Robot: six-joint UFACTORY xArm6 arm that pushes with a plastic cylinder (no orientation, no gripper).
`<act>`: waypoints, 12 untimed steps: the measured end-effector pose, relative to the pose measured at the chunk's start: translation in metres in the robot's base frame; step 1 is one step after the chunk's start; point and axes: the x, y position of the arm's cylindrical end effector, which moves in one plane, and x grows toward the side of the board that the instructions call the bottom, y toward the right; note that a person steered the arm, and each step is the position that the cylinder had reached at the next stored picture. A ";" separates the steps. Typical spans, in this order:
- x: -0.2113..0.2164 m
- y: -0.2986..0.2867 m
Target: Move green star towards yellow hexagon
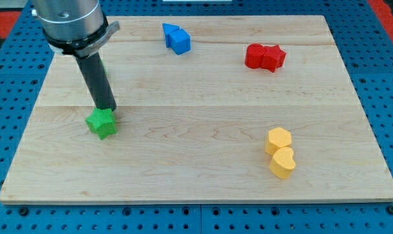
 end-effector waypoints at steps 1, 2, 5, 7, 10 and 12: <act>0.004 0.002; 0.004 0.011; 0.004 0.040; 0.004 0.037; 0.002 -0.096; 0.036 -0.038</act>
